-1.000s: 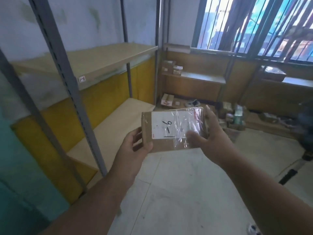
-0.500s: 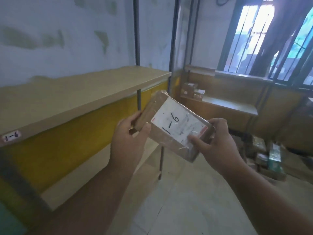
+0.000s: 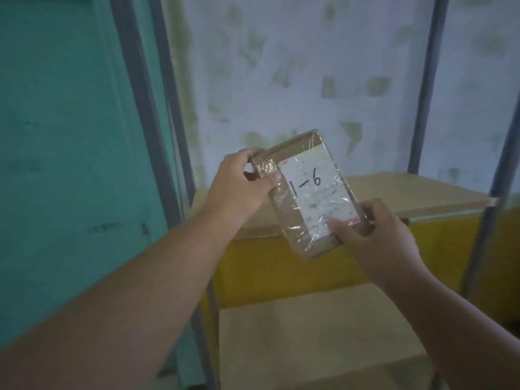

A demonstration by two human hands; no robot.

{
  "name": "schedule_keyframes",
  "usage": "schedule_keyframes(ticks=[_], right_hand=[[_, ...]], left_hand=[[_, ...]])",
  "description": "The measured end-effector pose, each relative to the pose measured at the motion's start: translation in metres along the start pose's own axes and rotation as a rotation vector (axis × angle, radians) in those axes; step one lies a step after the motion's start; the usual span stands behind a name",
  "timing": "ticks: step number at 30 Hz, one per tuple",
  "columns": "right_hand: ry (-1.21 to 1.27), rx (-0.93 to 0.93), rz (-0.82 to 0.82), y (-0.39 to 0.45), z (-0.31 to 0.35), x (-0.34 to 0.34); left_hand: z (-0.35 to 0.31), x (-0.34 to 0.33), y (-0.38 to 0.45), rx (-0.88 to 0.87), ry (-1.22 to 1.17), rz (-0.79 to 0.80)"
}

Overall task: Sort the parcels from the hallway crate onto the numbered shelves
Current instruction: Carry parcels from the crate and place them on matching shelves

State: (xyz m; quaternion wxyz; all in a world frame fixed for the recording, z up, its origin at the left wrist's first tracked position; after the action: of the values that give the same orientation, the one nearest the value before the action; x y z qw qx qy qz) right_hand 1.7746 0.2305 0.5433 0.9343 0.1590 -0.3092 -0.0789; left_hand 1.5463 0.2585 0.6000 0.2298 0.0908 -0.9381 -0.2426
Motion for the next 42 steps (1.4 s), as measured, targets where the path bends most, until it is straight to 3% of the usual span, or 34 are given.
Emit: schedule_keyframes(ticks=[9,17,23,26,36,42], right_hand=[[0.046,0.081,0.125,0.094,0.044,-0.050],[0.070,0.139,0.311,0.148,0.062,-0.091],[-0.022,0.191,0.475,0.183,0.054,-0.103],[-0.015,0.226,0.556,0.199,0.061,-0.116],[-0.024,0.359,0.509,0.221,0.064,-0.123],[-0.008,0.465,0.466,0.213,0.069,-0.116]], left_hand=[[0.010,0.048,0.116,-0.031,0.229,0.040],[0.043,0.056,0.171,0.185,0.549,0.149],[0.076,0.051,0.178,0.414,0.476,0.193],[0.078,0.054,0.180,0.447,0.582,0.149],[0.097,0.051,0.183,0.436,0.771,0.076],[0.077,0.053,0.164,0.359,0.822,0.077]])
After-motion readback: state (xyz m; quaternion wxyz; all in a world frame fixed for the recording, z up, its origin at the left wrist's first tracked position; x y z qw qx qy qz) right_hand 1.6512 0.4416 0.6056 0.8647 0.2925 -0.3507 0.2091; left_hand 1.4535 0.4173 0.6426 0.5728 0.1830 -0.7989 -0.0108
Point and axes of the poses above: each hand's wrist, its own y-axis towards the middle knuckle, its own x-axis out of the back of the hand, z = x × y, the point moved 3 cm from there along y, towards the middle knuckle, and after that the axes turned 8 degrees about z, right-handed, at the moved point
